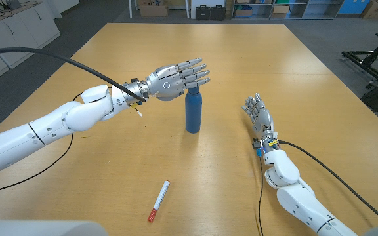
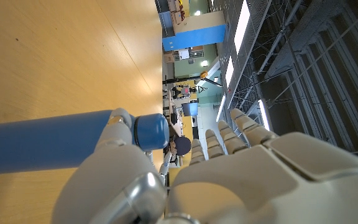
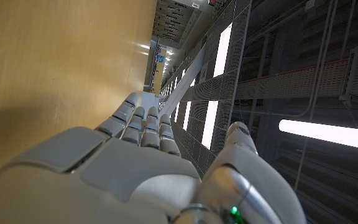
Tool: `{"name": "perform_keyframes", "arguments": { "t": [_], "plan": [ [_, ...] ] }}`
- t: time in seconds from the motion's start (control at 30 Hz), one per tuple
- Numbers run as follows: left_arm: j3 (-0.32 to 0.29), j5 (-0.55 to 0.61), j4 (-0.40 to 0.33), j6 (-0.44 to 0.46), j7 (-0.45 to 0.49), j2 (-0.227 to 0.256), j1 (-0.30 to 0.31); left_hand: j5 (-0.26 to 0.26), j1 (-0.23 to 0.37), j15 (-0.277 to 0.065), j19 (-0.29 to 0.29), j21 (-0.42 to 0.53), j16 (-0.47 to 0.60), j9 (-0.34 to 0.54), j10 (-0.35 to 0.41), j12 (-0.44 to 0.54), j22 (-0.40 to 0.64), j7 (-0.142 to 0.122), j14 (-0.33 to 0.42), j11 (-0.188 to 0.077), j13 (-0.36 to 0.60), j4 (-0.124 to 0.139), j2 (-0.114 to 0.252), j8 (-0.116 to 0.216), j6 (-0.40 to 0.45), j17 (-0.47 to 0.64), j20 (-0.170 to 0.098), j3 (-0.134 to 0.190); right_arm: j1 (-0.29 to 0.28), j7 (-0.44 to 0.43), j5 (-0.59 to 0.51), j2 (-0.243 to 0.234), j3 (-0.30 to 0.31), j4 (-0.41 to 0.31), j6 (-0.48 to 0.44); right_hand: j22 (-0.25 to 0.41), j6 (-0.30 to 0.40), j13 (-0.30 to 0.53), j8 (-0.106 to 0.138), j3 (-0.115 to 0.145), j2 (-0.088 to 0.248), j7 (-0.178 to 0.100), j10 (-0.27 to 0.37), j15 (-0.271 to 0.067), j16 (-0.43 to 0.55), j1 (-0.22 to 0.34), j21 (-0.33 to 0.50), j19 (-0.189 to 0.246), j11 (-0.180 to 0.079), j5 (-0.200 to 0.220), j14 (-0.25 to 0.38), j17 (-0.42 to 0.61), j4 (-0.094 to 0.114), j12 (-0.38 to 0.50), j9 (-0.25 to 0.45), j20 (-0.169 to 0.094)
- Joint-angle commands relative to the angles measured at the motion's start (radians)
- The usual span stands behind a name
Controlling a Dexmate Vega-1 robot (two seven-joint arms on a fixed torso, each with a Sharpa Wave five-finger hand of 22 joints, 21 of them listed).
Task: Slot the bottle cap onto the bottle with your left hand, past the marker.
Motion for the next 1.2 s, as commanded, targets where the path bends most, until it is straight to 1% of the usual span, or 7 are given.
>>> {"name": "perform_keyframes", "arguments": {
  "t": [0.03, 0.27, 0.4, 0.77, 0.8, 0.97, 1.2],
  "plan": [
    [-0.071, -0.077, -0.034, 0.079, 0.024, 0.045, 0.083, 0.004, -0.017, -0.016, -0.007, -0.001, 0.007, 0.001, 0.002, 0.006, 0.004, 0.008, 0.002, -0.007, 0.004, 0.004, 0.001, -0.004, -0.01, 0.001, -0.003, -0.006, -0.001, -0.001, -0.001, -0.002, -0.001, -0.008, -0.007, 0.006, 0.005, 0.004, -0.001, 0.0, 0.006, -0.002, 0.007, 0.001, -0.003, 0.0, -0.002, 0.009, 0.001, 0.011, 0.007, 0.002, -0.001, 0.001, 0.005, -0.003],
    [-0.14, -0.155, -0.059, 0.156, 0.061, 0.095, 0.18, 0.004, -0.048, -0.035, 0.006, 0.006, 0.02, 0.002, 0.03, 0.021, 0.005, 0.008, 0.026, -0.022, 0.003, 0.013, 0.004, 0.001, 0.003, 0.002, -0.006, -0.015, 0.003, -0.009, -0.008, -0.004, -0.002, -0.019, -0.019, 0.006, 0.006, 0.004, -0.001, 0.0, 0.006, -0.002, 0.011, -0.004, -0.003, 0.0, -0.003, 0.01, -0.013, 0.011, 0.007, 0.002, -0.002, 0.003, 0.005, -0.006],
    [-0.182, -0.247, -0.072, 0.204, 0.086, 0.102, 0.248, 0.008, -0.101, -0.061, 0.039, 0.017, 0.032, 0.003, 0.088, 0.042, 0.004, 0.005, 0.065, -0.049, 0.002, 0.021, -0.003, 0.021, 0.054, 0.0, -0.019, -0.036, 0.008, -0.011, -0.009, -0.004, -0.006, -0.022, -0.029, 0.006, 0.007, 0.004, -0.001, 0.0, 0.006, -0.001, 0.01, -0.004, -0.003, 0.0, -0.004, 0.01, -0.013, 0.011, 0.007, 0.002, -0.002, 0.002, 0.005, -0.006],
    [-0.284, -0.439, -0.096, 0.34, 0.185, 0.088, 0.464, 0.026, -0.188, -0.121, 0.121, 0.027, 0.056, -0.002, 0.246, 0.075, 0.003, -0.028, 0.186, -0.116, -0.002, 0.026, 0.016, 0.094, 0.245, -0.005, -0.047, -0.057, 0.004, -0.035, -0.031, -0.015, -0.01, -0.049, -0.06, 0.006, 0.014, 0.004, 0.002, -0.001, 0.006, -0.008, 0.02, -0.017, -0.002, 0.001, -0.005, 0.016, -0.029, 0.01, 0.013, 0.001, -0.002, 0.006, 0.004, -0.013],
    [-0.294, -0.456, -0.101, 0.348, 0.188, 0.087, 0.482, 0.027, -0.208, -0.141, 0.144, 0.029, 0.061, -0.004, 0.291, 0.083, 0.003, -0.039, 0.219, -0.128, -0.003, 0.029, 0.025, 0.112, 0.295, -0.006, -0.054, -0.058, 0.003, -0.038, -0.033, -0.015, -0.01, -0.052, -0.063, 0.006, 0.015, 0.004, 0.002, 0.0, 0.006, -0.009, 0.021, -0.017, -0.002, 0.001, -0.006, 0.017, -0.029, 0.01, 0.014, 0.001, -0.002, 0.006, 0.004, -0.017],
    [-0.337, -0.531, -0.123, 0.397, 0.209, 0.059, 0.575, 0.027, -0.226, -0.152, 0.183, 0.033, 0.063, -0.009, 0.356, 0.093, 0.002, -0.04, 0.254, -0.131, -0.005, 0.027, 0.033, 0.134, 0.358, -0.008, -0.054, -0.056, -0.004, -0.052, -0.041, -0.018, -0.013, -0.068, -0.078, 0.006, 0.016, 0.004, 0.002, 0.0, 0.006, -0.01, 0.022, -0.016, -0.002, 0.002, -0.006, 0.018, -0.028, 0.01, 0.015, 0.001, -0.003, 0.006, 0.004, -0.017],
    [-0.392, -0.657, -0.163, 0.454, 0.246, -0.042, 0.686, 0.025, -0.242, -0.154, 0.203, 0.031, 0.063, -0.013, 0.398, 0.097, 0.002, -0.045, 0.279, -0.138, -0.006, 0.028, 0.047, 0.149, 0.408, -0.009, -0.045, -0.051, -0.014, -0.066, -0.054, -0.013, -0.017, -0.077, -0.076, 0.006, 0.016, 0.004, 0.002, 0.0, 0.006, -0.009, 0.022, -0.017, -0.001, 0.002, -0.006, 0.021, -0.026, 0.01, 0.017, 0.001, -0.003, 0.006, 0.004, -0.018]
  ]
}}
